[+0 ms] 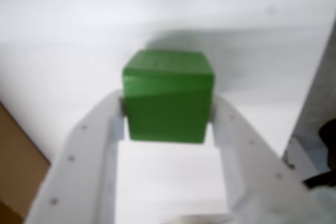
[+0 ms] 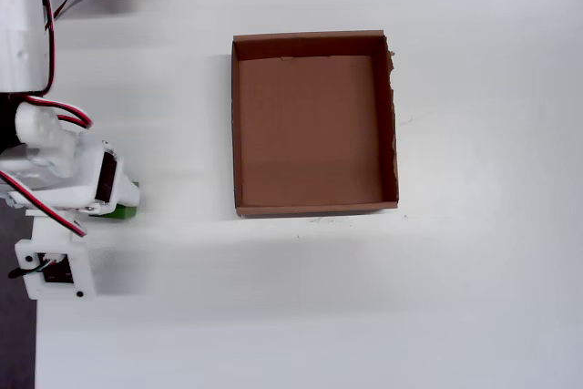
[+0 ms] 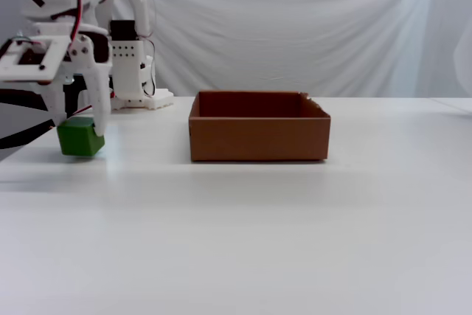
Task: Grasp a green cube and put it in a box.
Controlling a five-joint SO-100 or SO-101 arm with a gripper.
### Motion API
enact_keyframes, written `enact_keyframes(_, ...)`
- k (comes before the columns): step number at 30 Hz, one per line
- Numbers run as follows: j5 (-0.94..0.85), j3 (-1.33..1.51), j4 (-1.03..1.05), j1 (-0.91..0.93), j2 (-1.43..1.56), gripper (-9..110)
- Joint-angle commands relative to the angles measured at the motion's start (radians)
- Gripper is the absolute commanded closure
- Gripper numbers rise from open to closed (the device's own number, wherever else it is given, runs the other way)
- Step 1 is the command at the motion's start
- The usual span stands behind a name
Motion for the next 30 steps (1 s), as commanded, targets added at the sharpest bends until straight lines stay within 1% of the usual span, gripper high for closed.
enact_keyframes(1, 0.012, -0.089, 0.067, -0.029, 0.083, 87)
enact_keyframes(7, 0.104, -0.17, 0.242, -0.117, 0.149, 87)
enact_keyframes(13, 0.175, -0.219, 0.374, -0.259, 0.201, 87)
enact_keyframes(20, 0.252, -0.268, 0.431, -0.448, 0.187, 87)
enact_keyframes(25, 0.325, -0.379, 0.476, -0.572, 0.104, 88)
enact_keyframes(30, 0.345, -0.451, 0.479, -0.653, -0.028, 88)
